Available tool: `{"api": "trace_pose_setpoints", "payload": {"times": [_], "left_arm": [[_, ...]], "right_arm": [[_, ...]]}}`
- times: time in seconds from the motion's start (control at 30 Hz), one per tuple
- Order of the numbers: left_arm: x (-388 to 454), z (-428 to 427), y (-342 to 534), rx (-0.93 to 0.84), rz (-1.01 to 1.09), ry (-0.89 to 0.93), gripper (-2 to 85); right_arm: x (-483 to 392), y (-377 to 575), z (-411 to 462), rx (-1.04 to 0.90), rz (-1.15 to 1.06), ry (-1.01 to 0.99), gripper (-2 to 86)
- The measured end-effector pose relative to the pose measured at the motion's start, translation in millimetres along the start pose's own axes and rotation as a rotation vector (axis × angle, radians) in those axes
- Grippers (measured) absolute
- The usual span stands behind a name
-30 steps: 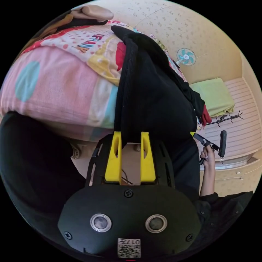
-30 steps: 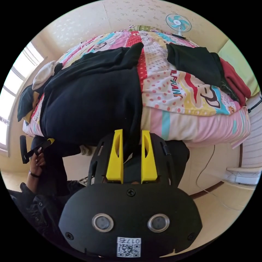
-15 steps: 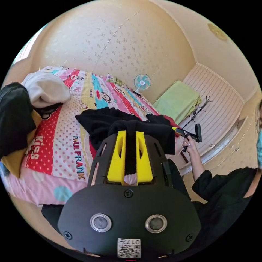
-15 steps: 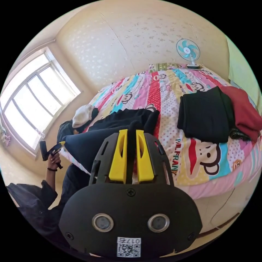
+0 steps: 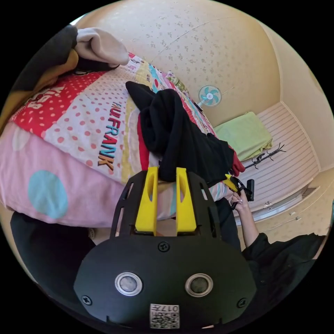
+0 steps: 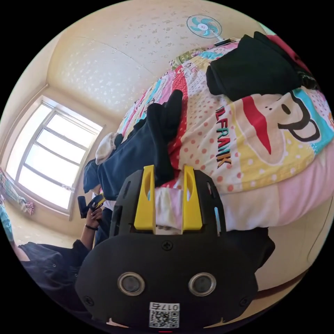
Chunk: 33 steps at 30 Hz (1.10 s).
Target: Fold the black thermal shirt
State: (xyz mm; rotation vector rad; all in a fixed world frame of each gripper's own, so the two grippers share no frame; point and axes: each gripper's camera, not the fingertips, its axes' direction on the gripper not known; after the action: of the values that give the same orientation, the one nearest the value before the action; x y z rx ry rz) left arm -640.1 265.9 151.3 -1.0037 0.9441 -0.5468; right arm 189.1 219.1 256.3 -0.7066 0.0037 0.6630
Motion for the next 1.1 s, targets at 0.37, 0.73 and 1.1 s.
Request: {"api": "trace_pose_setpoints", "payload": {"times": [0.37,0.73,1.1], "left_arm": [[80,-238,57,0.158,0.627,0.580,2.6],[-2,-177,-167,0.367,0.170,0.381,6.1],[-68,-88,-146,0.133,0.136,-0.055,13.5]], "right_arm": [[-93,91,-248,0.377,-0.454,-0.687,3.3],[-104,-173,-89,0.318,-0.178,-0.402,4.9],[-34,-85,30,0.022,-0.086,-0.045,12.5]]}}
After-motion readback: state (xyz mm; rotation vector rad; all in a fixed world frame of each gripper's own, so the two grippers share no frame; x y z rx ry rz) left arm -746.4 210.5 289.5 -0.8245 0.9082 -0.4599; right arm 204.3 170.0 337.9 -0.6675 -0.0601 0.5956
